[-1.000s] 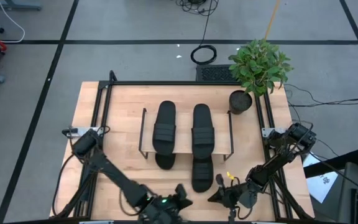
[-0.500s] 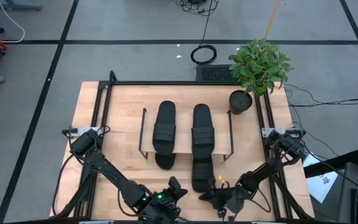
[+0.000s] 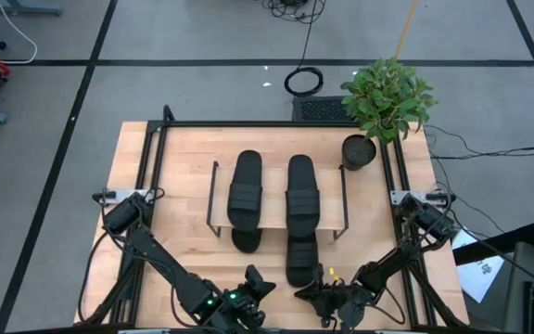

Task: Pick and place slides into the shelf
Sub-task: Move the black slipper under the shelf

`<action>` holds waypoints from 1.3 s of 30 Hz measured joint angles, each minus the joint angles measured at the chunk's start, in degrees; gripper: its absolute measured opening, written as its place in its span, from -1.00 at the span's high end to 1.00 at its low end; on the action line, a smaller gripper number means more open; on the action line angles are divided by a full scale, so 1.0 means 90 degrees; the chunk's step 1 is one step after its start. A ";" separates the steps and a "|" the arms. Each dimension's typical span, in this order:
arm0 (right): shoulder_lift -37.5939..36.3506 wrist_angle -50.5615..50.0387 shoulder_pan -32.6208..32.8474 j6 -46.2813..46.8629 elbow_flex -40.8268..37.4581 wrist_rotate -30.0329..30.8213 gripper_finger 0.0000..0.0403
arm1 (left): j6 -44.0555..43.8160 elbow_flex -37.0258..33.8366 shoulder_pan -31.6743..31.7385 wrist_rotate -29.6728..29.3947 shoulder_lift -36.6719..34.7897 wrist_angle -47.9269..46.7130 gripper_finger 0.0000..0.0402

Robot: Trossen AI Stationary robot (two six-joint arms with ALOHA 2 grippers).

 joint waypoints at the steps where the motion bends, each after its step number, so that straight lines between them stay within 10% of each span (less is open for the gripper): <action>1: 0.0000 0.0017 0.0002 0.0016 -0.0002 -0.0067 1.00 | -0.0026 0.0000 -0.0002 -0.0005 0.0000 -0.0009 1.00; 39: -0.0399 -0.2514 -0.0581 0.2920 -0.0055 0.0669 1.00 | -0.0073 -0.0002 -0.0309 -0.0075 0.0000 -0.0204 1.00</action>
